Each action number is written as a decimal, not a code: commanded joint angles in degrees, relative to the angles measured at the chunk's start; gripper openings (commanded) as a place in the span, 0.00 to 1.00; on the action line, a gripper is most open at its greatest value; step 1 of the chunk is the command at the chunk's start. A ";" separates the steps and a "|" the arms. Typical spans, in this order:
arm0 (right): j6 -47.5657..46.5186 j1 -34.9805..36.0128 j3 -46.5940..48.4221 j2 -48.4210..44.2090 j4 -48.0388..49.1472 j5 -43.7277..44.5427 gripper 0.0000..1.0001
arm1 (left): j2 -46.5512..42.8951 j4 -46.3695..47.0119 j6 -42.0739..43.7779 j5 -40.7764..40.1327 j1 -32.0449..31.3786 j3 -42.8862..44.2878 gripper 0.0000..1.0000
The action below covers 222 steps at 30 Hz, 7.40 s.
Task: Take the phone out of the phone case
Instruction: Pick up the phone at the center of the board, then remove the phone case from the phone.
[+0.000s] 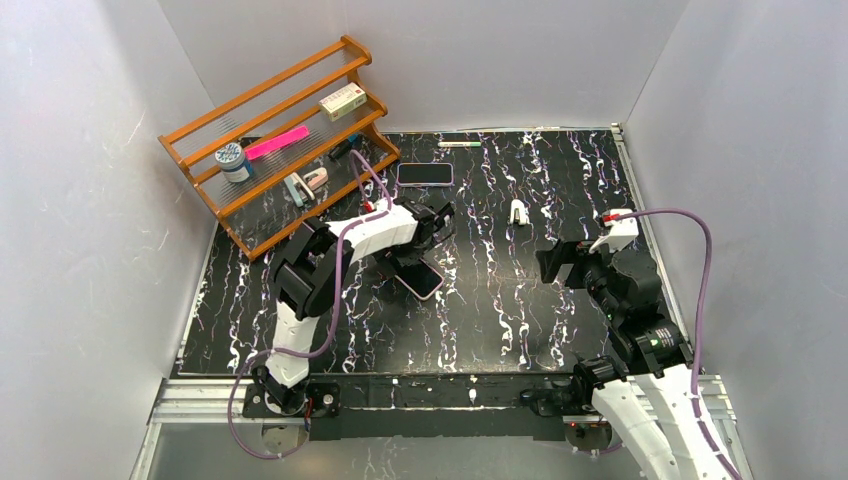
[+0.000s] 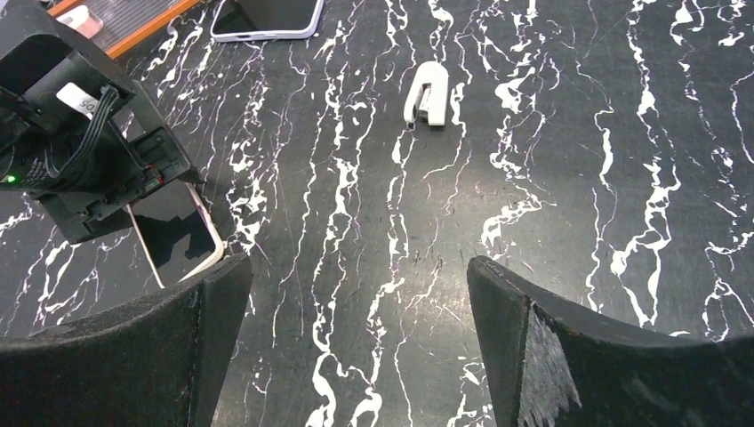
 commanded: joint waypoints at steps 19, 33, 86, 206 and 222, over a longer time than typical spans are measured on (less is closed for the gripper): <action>4.04 2.05 -1.22 5.63 3.96 -21.65 0.95 | -12.59 10.16 6.74 4.34 -2.17 -16.09 0.49; 19.42 11.62 -10.51 21.51 28.21 -28.55 0.92 | -26.61 29.16 11.14 12.16 -0.69 -30.27 0.30; 39.62 31.94 -8.45 45.02 65.51 -9.15 0.01 | -56.01 50.96 28.80 33.48 13.16 -46.22 0.98; 12.38 27.99 4.35 45.97 67.41 -27.93 0.01 | -58.39 92.37 -14.22 30.79 10.57 -51.59 0.00; 33.49 28.06 -4.72 39.14 78.76 -25.60 0.59 | -57.66 94.09 -5.51 24.84 10.57 -53.29 0.00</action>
